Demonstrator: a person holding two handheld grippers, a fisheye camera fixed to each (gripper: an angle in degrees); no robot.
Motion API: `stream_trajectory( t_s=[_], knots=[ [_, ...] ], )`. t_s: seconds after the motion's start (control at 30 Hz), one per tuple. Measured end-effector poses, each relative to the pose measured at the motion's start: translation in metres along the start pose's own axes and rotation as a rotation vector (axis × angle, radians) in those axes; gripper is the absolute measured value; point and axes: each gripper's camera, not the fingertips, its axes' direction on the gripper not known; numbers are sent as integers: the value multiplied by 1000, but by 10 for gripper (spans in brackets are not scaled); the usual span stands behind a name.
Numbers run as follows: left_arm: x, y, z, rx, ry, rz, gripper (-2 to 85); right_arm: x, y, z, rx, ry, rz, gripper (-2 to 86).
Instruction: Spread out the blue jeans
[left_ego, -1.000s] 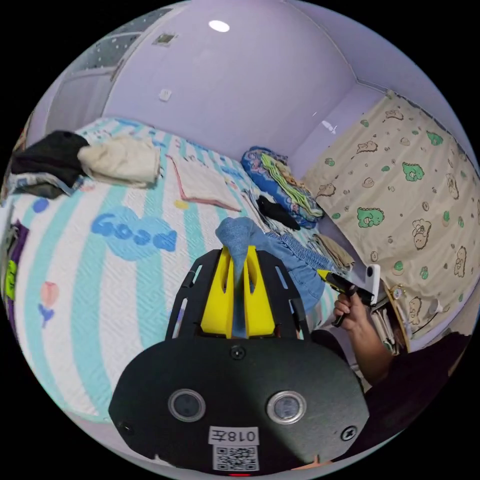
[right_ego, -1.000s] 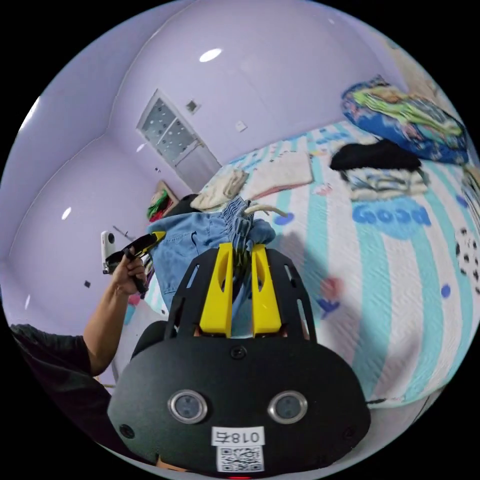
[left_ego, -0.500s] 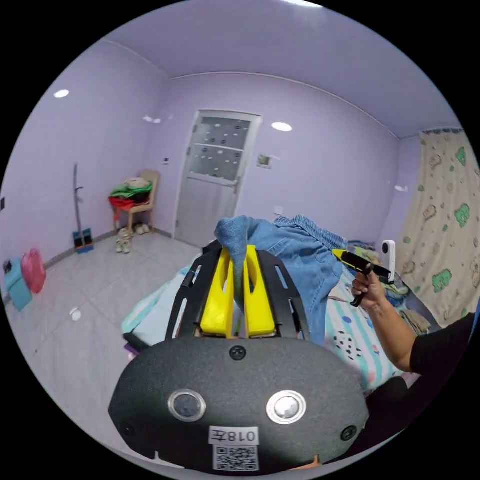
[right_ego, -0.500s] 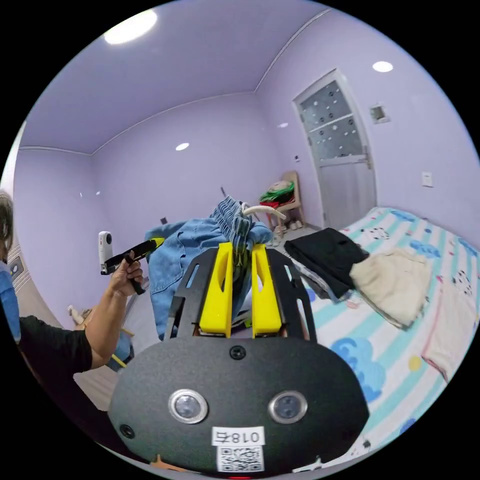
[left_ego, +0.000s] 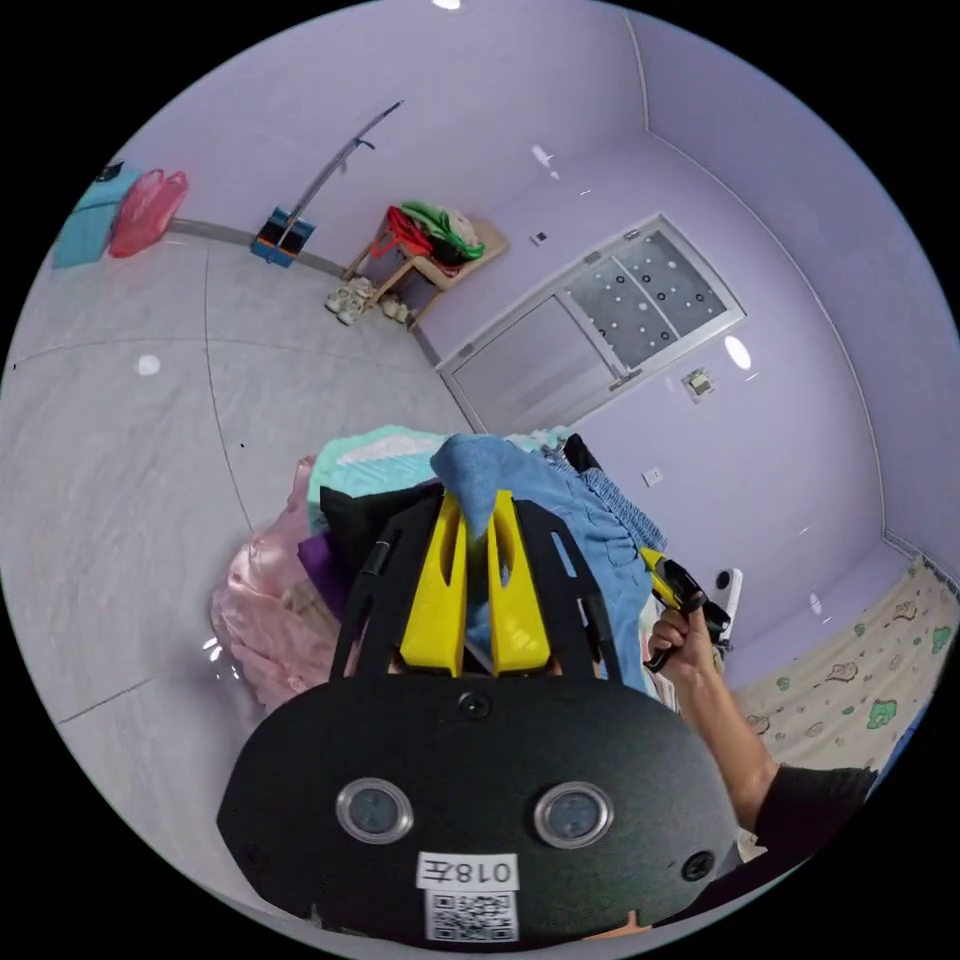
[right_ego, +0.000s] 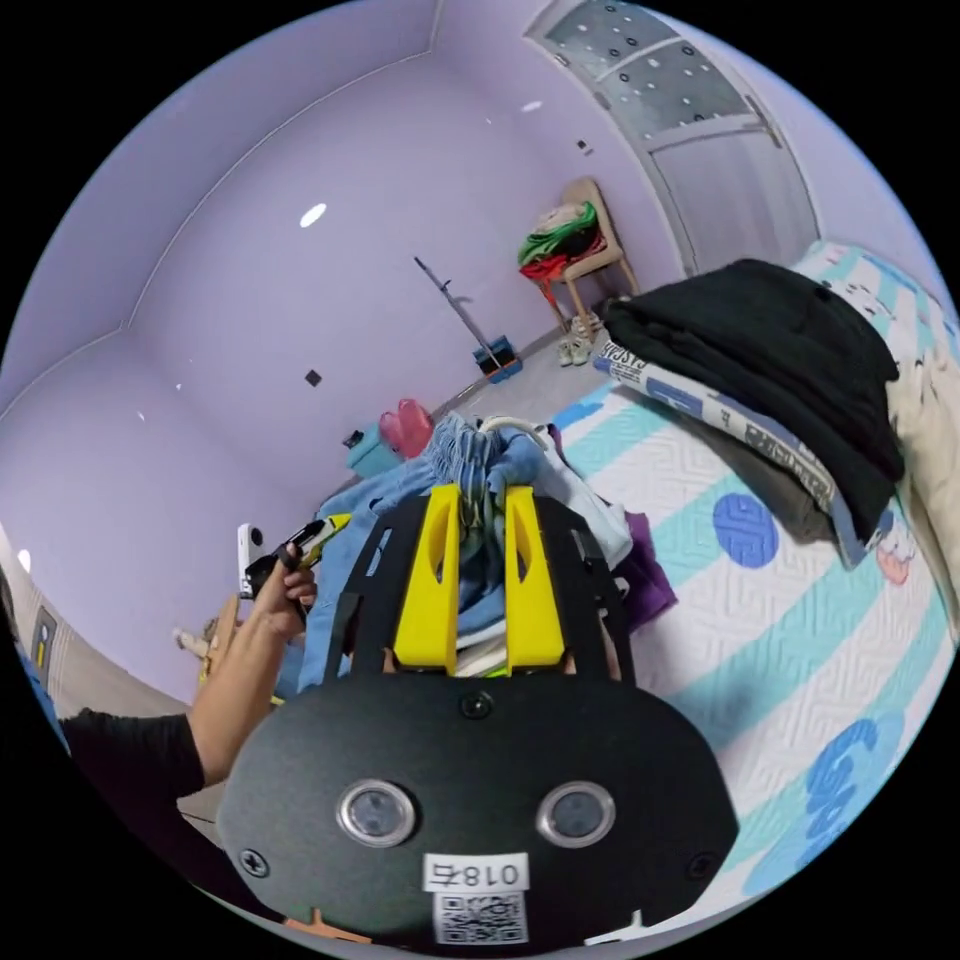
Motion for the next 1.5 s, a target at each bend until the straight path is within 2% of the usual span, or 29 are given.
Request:
stream_trajectory(
  t_s=[0.07,0.13,0.2,0.27,0.3,0.37,0.43,0.53,0.63,0.67,0.73,0.83,0.9,0.97,1.07,1.13,1.2,1.27,1.5],
  knots=[
    [-15,7,1,0,-13,-18,47,9,-7,19,-40,74,24,110],
    [-54,27,-6,21,-20,-133,86,30,-4,27,-49,75,139,117],
    [-78,50,-26,97,1,-188,96,46,8,19,49,30,242,115],
    [-81,74,-52,185,-8,-151,84,42,23,7,164,69,223,108],
    [-66,90,-65,235,27,-40,69,38,25,5,186,75,201,105],
    [-27,112,-60,189,122,175,47,14,29,10,230,61,52,85],
    [27,147,-24,19,293,415,24,-8,26,30,180,4,-90,71],
    [56,186,35,-186,302,535,12,-39,15,86,-3,95,-246,57],
    [30,206,88,-383,243,456,-3,-41,2,141,-156,279,-298,16],
    [20,208,91,-389,261,429,-5,-37,-3,161,-208,368,-326,7],
    [-7,212,93,-379,332,362,-7,-30,-7,189,-294,454,-369,0],
    [-9,218,88,-360,301,412,-6,-30,-13,214,-334,472,-369,-4],
    [-15,218,81,-342,330,419,-4,-37,-13,218,-329,461,-372,-3],
    [-21,217,62,-288,396,446,1,-55,-12,202,-227,394,-386,2],
    [-34,210,13,-80,438,467,24,-89,-5,195,-83,385,-488,20],
    [-51,198,0,5,393,435,51,-108,-2,219,-126,413,-561,20],
    [-62,188,15,-65,371,398,67,-119,3,256,-221,458,-618,11],
    [-69,186,35,-165,375,366,73,-118,12,312,-380,625,-662,3],
    [-76,196,16,-88,321,337,77,-130,10,366,-430,794,-655,-1]
  ],
)
